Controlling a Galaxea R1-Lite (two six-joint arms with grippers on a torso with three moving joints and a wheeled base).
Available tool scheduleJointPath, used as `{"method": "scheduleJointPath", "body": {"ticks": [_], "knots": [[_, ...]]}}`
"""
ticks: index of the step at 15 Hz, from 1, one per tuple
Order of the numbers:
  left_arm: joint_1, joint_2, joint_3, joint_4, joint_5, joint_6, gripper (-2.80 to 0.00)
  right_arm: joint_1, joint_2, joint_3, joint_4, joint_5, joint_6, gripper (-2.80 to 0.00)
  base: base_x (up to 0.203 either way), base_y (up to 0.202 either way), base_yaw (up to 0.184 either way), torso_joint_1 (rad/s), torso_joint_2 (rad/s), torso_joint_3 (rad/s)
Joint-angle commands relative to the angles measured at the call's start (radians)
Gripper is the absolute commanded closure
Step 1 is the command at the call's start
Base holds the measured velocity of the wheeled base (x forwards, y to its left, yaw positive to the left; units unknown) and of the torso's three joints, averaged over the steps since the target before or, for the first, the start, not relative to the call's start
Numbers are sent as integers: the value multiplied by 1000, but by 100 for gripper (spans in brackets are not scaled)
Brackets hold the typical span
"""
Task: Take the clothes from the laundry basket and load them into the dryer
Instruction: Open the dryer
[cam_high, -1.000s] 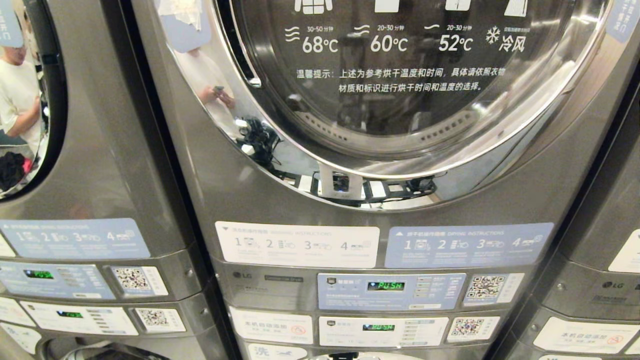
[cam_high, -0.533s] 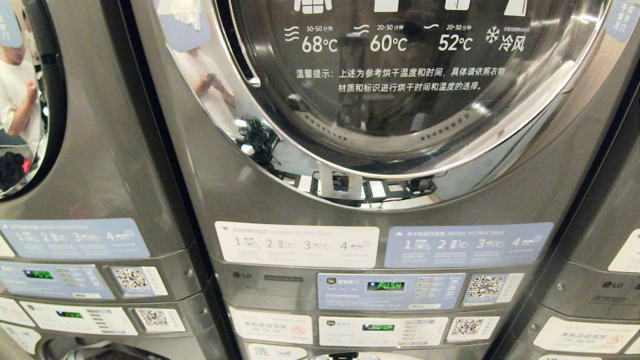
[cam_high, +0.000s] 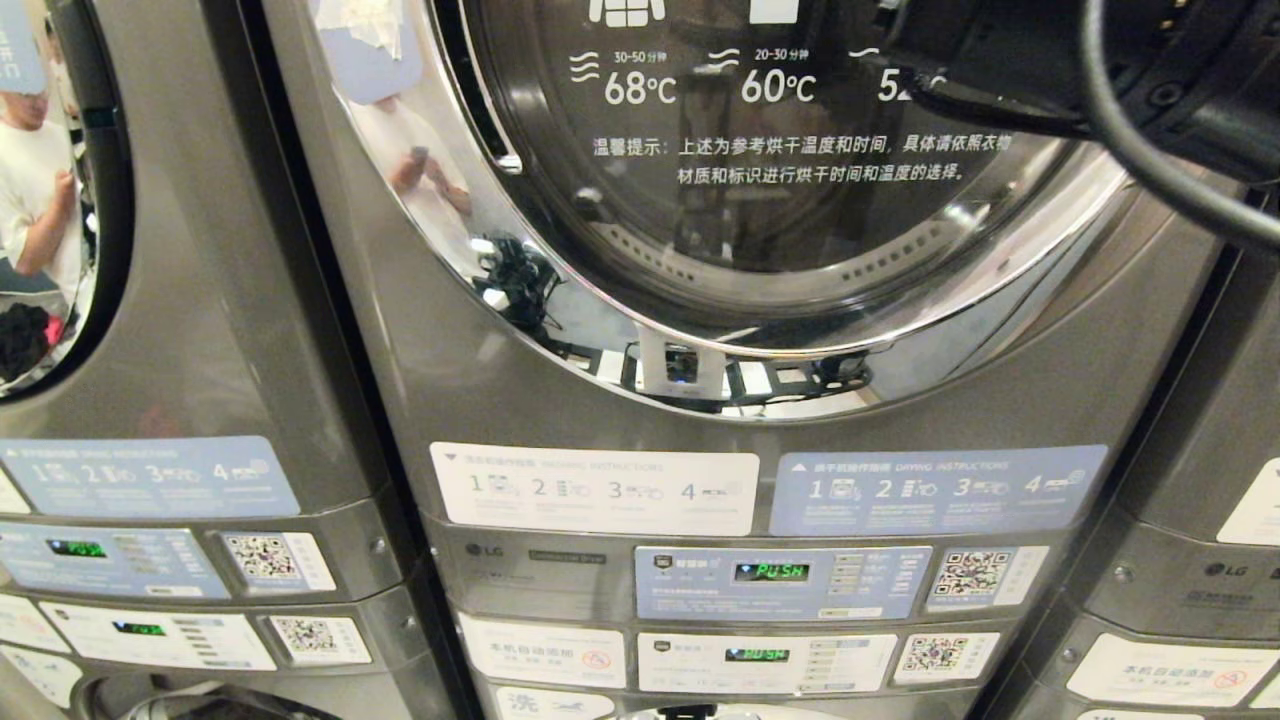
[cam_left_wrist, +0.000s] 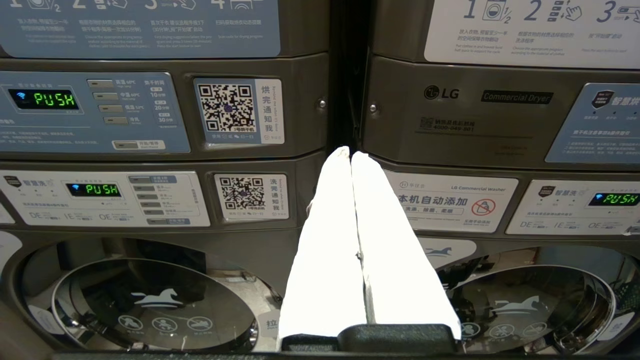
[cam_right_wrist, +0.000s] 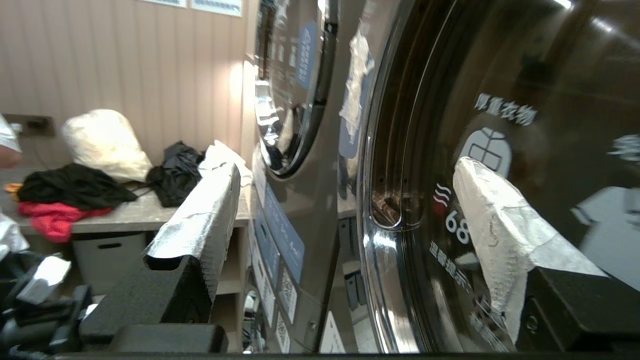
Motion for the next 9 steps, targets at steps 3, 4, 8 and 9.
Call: {"method": "scheduleJointPath", "body": {"ticks": [3, 4, 8, 9], "knots": [[0, -2, 0, 0, 0, 0, 0, 90, 136, -123, 82, -79, -44, -280, 0, 0, 0, 0, 0, 0], [0, -2, 0, 0, 0, 0, 0, 115, 149, -143, 86, -92, -50, -280, 0, 0, 0, 0, 0, 0], [0, -2, 0, 0, 0, 0, 0, 202, 219, -258, 136, -260, -83, -280, 0, 0, 0, 0, 0, 0], [0, -2, 0, 0, 0, 0, 0, 217, 237, -288, 142, -285, -87, -280, 0, 0, 0, 0, 0, 0]]}}
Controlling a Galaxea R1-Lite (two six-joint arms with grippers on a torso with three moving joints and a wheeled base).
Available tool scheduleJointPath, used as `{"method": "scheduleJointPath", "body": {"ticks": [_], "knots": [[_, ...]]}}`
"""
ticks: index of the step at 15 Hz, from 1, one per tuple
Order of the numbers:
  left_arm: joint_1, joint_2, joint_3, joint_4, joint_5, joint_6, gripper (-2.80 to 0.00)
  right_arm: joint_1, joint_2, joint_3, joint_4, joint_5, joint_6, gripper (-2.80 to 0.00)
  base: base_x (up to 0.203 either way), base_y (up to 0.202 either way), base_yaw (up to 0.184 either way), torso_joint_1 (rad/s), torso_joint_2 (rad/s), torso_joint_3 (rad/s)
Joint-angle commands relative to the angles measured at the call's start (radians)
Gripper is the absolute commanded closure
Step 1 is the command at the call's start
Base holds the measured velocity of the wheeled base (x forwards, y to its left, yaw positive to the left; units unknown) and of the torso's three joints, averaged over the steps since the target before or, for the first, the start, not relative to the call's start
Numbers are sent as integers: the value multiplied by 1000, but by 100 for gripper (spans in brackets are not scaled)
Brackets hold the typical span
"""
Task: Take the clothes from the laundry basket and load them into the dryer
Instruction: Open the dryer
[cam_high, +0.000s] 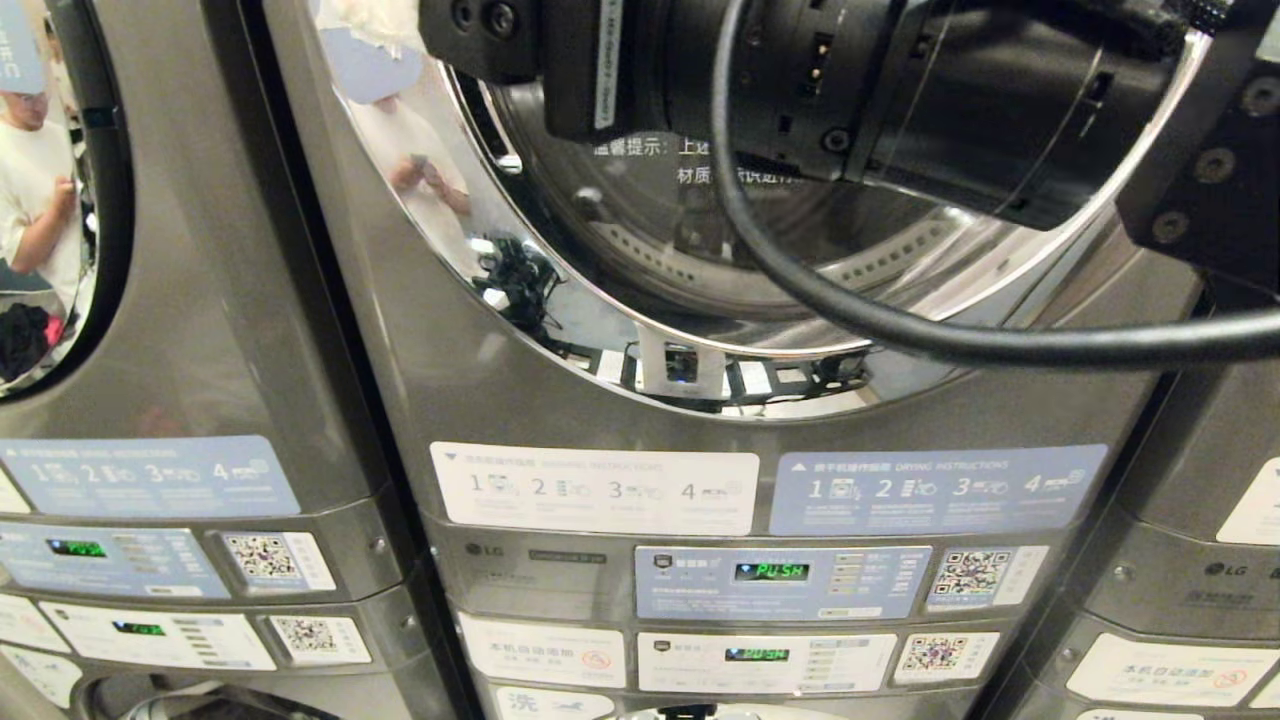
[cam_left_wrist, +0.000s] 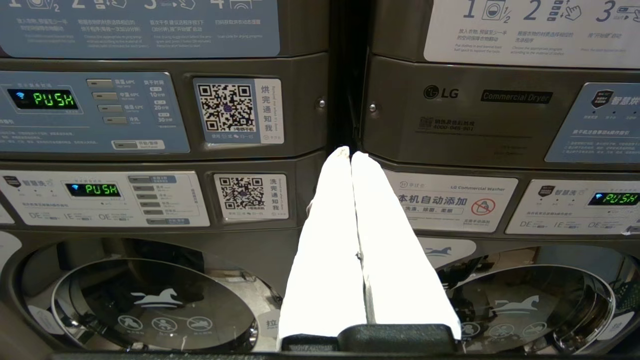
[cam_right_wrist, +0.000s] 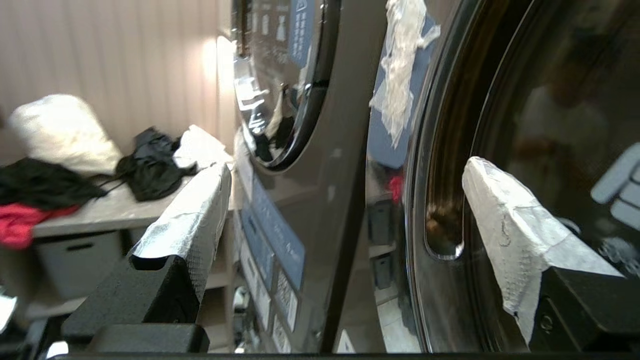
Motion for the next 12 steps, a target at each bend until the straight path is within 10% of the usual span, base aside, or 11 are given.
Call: {"method": "scheduleJointPath", "body": {"ticks": [1, 12], "knots": [[0, -2, 0, 0, 1, 0, 0, 28, 52, -56, 15, -27, -5, -280, 0, 0, 0, 0, 0, 0], [0, -2, 0, 0, 1, 0, 0, 38, 148, -134, 28, -150, -24, -280, 0, 0, 0, 0, 0, 0]]}}
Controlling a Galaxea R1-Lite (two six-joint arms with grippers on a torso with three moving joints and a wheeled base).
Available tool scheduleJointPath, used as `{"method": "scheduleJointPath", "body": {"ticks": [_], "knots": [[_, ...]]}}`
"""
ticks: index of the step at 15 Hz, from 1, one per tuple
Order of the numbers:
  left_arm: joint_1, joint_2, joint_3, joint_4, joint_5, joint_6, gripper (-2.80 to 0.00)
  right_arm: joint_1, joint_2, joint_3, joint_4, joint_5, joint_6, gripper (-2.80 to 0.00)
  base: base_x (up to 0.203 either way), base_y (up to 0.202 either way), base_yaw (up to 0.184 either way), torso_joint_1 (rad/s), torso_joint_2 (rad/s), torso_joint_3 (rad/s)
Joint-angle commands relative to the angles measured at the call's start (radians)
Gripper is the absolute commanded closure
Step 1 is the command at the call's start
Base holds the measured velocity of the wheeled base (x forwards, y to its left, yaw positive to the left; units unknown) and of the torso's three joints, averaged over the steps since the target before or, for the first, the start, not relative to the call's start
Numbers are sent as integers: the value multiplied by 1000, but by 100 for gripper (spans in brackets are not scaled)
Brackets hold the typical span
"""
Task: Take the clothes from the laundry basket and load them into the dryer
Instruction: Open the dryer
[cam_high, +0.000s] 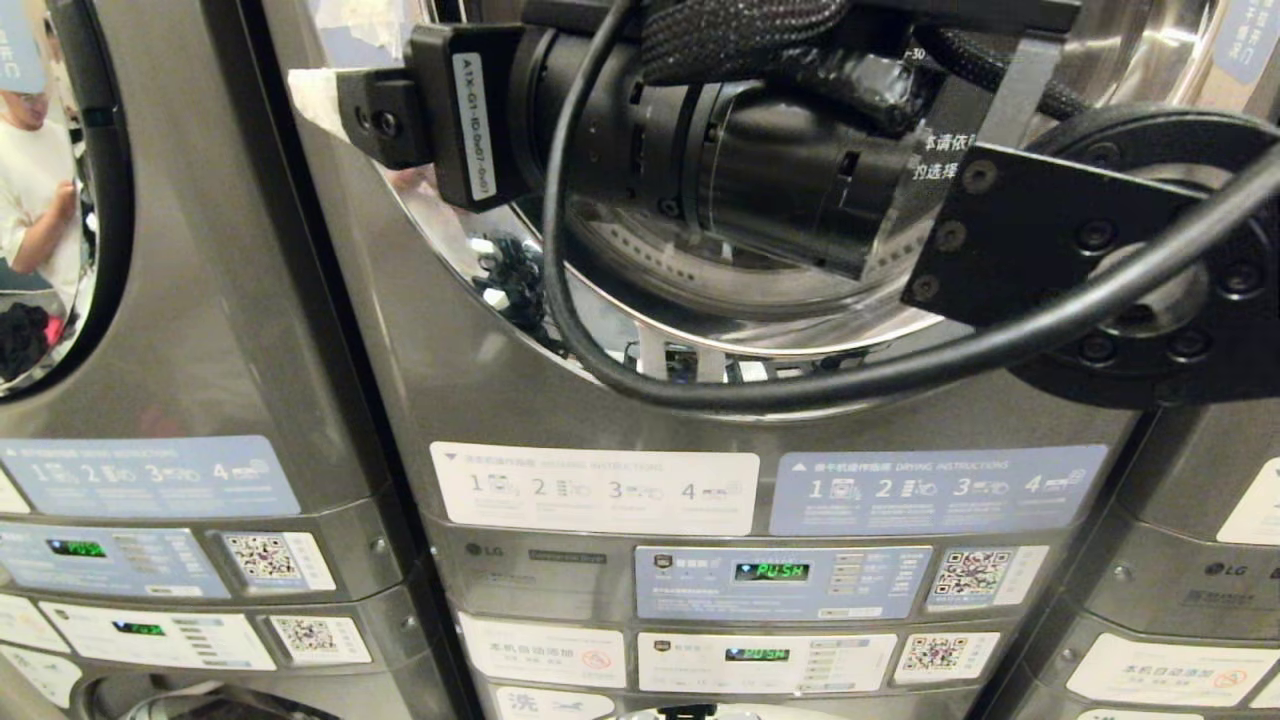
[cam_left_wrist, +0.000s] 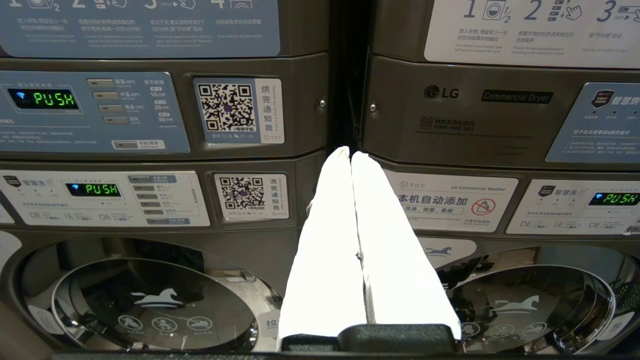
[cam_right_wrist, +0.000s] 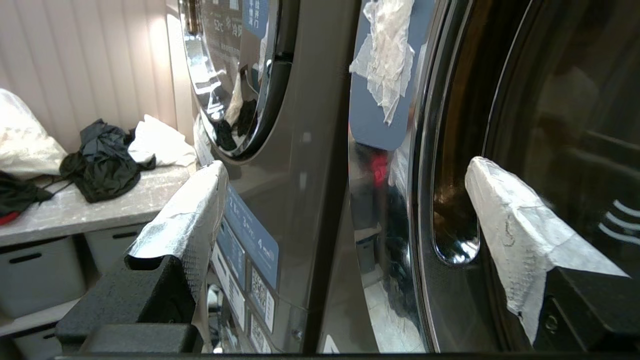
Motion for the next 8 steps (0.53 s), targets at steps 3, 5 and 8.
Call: {"method": "scheduleJointPath", "body": {"ticks": [3, 5, 8], "knots": [[0, -2, 0, 0, 1, 0, 0, -7, 35, -2, -47, 2, 2, -280, 0, 0, 0, 0, 0, 0], [0, -2, 0, 0, 1, 0, 0, -14, 48, -3, -68, 8, 4, -280, 0, 0, 0, 0, 0, 0], [0, -2, 0, 0, 1, 0, 0, -21, 65, -3, -85, 24, 4, -280, 0, 0, 0, 0, 0, 0]]}}
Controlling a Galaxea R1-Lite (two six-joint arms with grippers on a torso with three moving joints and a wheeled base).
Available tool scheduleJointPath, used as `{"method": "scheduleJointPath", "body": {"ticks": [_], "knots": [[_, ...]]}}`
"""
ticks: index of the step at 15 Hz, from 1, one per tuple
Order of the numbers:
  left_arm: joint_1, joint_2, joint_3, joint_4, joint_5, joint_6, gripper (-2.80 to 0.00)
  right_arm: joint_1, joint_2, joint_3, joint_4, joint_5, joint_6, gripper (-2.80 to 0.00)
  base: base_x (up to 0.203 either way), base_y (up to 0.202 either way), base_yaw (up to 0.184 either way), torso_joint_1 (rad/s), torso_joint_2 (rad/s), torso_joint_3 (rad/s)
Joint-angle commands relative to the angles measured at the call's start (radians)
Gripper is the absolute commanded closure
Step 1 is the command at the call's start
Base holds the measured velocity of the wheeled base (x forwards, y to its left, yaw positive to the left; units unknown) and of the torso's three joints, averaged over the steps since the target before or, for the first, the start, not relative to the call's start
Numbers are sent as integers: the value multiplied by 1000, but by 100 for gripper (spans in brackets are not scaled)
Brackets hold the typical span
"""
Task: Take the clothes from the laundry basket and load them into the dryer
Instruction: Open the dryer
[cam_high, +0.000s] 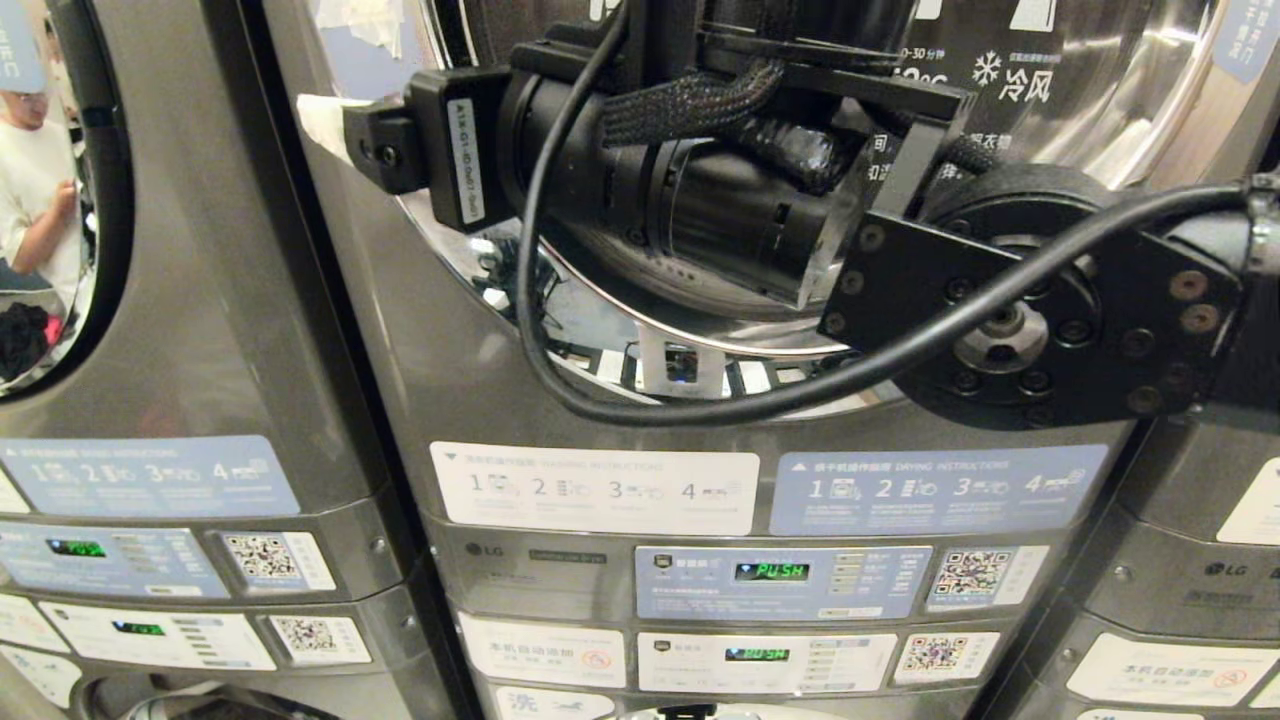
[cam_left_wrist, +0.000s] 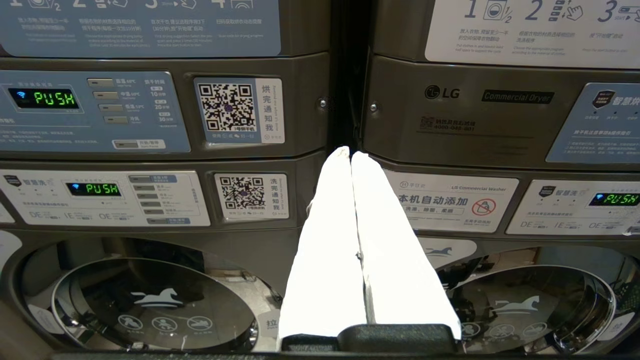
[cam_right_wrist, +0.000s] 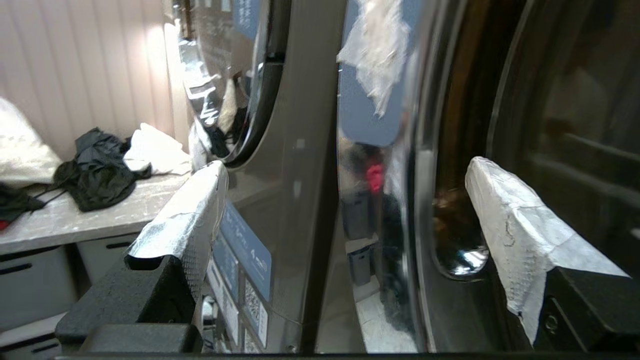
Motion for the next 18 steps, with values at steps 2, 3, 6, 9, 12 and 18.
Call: {"method": "scheduleJointPath", "body": {"ticks": [2, 3, 6, 9, 12, 18], "knots": [[0, -2, 0, 0, 0, 0, 0, -5, 25, 0, -17, 19, -1, -280, 0, 0, 0, 0, 0, 0], [0, -2, 0, 0, 0, 0, 0, -6, 32, -1, -27, 28, -1, -280, 0, 0, 0, 0, 0, 0], [0, -2, 0, 0, 0, 0, 0, -10, 47, 0, -37, 66, -2, -280, 0, 0, 0, 0, 0, 0], [0, -2, 0, 0, 0, 0, 0, -10, 41, 0, -37, 118, 1, -280, 0, 0, 0, 0, 0, 0], [0, -2, 0, 0, 0, 0, 0, -10, 5, 1, -29, 190, 26, -280, 0, 0, 0, 0, 0, 0], [0, -2, 0, 0, 0, 0, 0, -7, -103, 69, 3, 333, 64, -280, 0, 0, 0, 0, 0, 0]]}}
